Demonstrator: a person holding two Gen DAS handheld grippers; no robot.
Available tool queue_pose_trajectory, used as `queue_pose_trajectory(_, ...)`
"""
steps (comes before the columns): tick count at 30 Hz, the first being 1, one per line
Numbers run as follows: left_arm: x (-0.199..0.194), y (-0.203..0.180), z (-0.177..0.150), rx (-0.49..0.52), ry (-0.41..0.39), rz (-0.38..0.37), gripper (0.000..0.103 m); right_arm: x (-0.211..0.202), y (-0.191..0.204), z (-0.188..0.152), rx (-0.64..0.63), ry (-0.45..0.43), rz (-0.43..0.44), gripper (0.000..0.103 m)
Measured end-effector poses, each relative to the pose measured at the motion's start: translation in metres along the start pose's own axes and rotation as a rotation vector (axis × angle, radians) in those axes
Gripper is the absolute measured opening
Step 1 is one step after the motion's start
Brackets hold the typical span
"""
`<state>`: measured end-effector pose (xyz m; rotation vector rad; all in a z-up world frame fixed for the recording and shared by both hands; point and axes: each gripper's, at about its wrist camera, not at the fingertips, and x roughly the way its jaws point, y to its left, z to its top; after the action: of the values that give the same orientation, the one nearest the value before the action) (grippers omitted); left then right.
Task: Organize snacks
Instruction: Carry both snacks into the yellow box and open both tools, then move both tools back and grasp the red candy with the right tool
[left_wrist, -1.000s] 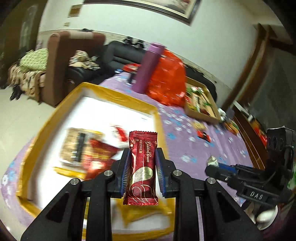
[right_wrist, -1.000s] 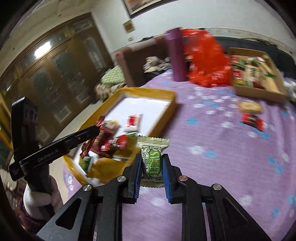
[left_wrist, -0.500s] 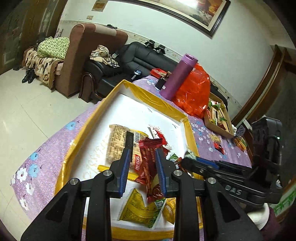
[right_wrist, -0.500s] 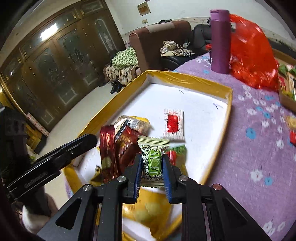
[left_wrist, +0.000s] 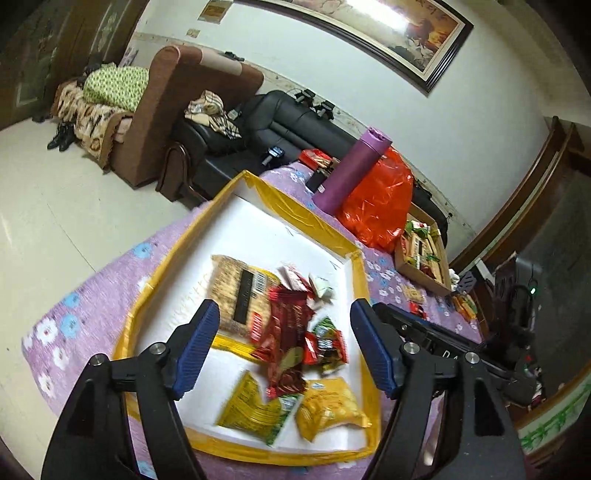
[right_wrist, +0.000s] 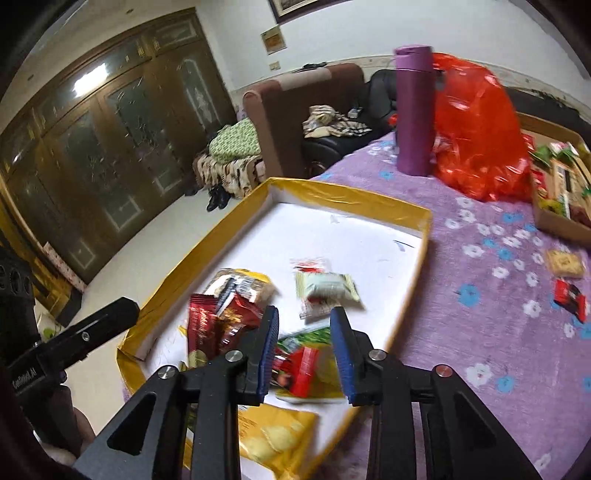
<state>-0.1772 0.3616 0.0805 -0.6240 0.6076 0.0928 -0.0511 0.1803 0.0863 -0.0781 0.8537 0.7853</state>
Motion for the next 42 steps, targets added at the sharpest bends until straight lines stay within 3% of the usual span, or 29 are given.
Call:
queue_pose_trajectory(4, 0.003, -0.010, -0.003, -0.004, 0.037, -0.003, 0.073, -0.011, -0.031, -0.014, 0.062, 0.006, -0.023, 0.032)
queue_pose_trajectory(10, 0.000, -0.041, -0.015, 0.036, 0.075, -0.090, 0.073, -0.030, -0.086, -0.038, 0.160, 0.011, -0.075, 0.032)
queue_pose_trajectory(16, 0.006, -0.095, -0.036, 0.167, 0.134, -0.194, 0.074, -0.066, -0.158, -0.054, 0.244, -0.010, -0.206, 0.035)
queue_pose_trajectory(22, 0.025, -0.135, -0.062, 0.275, 0.228, -0.278, 0.074, -0.083, -0.219, -0.037, 0.325, -0.034, -0.311, 0.037)
queue_pose_trajectory(30, 0.042, -0.137, -0.066, 0.309, 0.280, -0.288, 0.074, -0.039, -0.268, 0.020, 0.383, -0.023, -0.376, 0.040)
queue_pose_trajectory(34, 0.047, -0.136, -0.066, 0.317, 0.288, -0.291, 0.074, -0.004, -0.287, 0.048, 0.383, -0.006, -0.449, 0.040)
queue_pose_trajectory(42, 0.057, -0.140, -0.071, 0.336, 0.321, -0.305, 0.074, 0.032, -0.311, 0.063, 0.376, 0.028, -0.528, 0.042)
